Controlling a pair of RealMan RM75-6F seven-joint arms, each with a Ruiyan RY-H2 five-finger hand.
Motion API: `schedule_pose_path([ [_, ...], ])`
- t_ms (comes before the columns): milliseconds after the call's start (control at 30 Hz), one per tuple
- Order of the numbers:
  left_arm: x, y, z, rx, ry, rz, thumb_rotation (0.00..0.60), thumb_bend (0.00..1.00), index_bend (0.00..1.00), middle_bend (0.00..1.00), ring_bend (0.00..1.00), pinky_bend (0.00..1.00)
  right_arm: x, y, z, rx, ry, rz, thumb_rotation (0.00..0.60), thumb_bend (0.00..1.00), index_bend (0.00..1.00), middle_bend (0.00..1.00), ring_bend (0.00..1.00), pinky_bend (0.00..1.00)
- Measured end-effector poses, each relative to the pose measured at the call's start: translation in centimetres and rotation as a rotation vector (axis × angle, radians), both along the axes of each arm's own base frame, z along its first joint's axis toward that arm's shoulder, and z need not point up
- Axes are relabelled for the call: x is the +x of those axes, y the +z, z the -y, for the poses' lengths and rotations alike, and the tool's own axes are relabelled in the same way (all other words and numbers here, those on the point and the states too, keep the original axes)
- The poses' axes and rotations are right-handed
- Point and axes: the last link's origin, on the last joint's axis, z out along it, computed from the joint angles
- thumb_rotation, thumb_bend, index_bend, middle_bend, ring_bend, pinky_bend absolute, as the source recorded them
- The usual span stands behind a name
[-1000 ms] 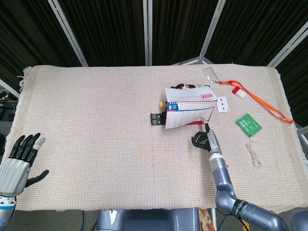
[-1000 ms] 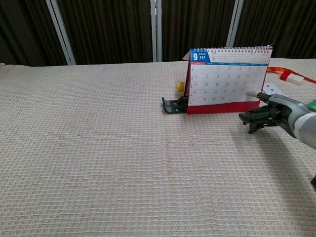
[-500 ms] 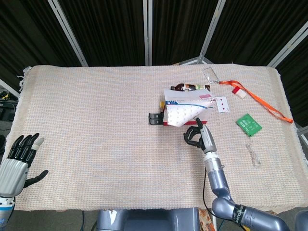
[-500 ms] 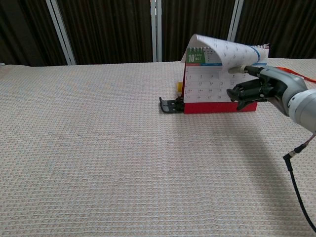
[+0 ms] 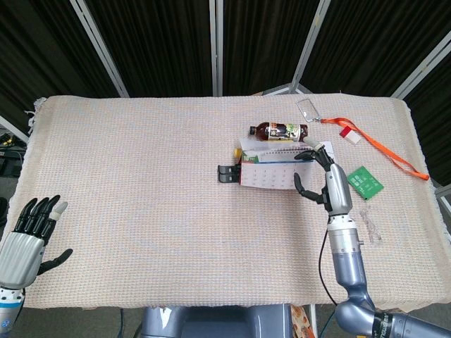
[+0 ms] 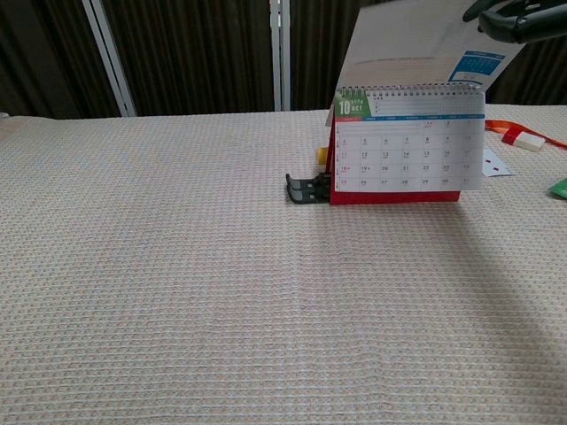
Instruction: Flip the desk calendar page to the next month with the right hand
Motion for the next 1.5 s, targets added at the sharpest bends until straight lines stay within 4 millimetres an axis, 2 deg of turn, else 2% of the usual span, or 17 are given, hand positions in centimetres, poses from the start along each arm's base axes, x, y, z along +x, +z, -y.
schedule_pose_path([
  [133, -0.1, -0.2, -0.2, -0.003, 0.007, -0.006, 0.6, 0.06, 0.0, 0.0, 0.0, 0.0, -0.4, 0.1, 1.3, 0.046, -0.003, -0.089, 0.6, 0.3, 0.16, 0.18, 0.05, 0.0],
  [367, -0.4, -0.3, -0.6, -0.003, 0.027, -0.013, 0.6, 0.06, 0.0, 0.0, 0.0, 0.0, -1.8, -0.1, 5.1, 0.124, -0.026, -0.269, 0.6, 0.25, 0.14, 0.13, 0.02, 0.0],
  [533, -0.7, -0.5, -1.1, -0.01, 0.044, -0.017, 0.6, 0.06, 0.0, 0.0, 0.0, 0.0, -2.4, -0.4, 7.6, 0.153, -0.023, -0.369, 0.6, 0.2, 0.08, 0.09, 0.0, 0.0],
  [833, -1.0, -0.9, -1.7, -0.022, 0.063, -0.026, 0.6, 0.06, 0.0, 0.0, 0.0, 0.0, -4.1, -2.5, 9.3, 0.262, -0.035, -0.468, 0.6, 0.17, 0.0, 0.08, 0.0, 0.0],
  [1067, -0.9, -0.8, -1.6, -0.018, 0.056, -0.023, 0.6, 0.06, 0.0, 0.0, 0.0, 0.0, -2.9, -1.8, 9.3, 0.187, 0.018, -0.453, 0.6, 0.17, 0.0, 0.06, 0.0, 0.0],
  [1233, -0.8, -0.6, -1.4, -0.014, 0.052, -0.017, 0.6, 0.06, 0.0, 0.0, 0.0, 0.0, -2.0, -0.6, 7.8, 0.131, 0.078, -0.436, 0.6, 0.17, 0.0, 0.05, 0.0, 0.0],
  [1500, -1.0, -0.2, -1.0, -0.001, 0.052, -0.015, 0.6, 0.06, 0.0, 0.0, 0.0, 0.0, -5.4, 0.7, 2.7, 0.106, 0.101, -0.574, 0.6, 0.17, 0.0, 0.0, 0.0, 0.0],
])
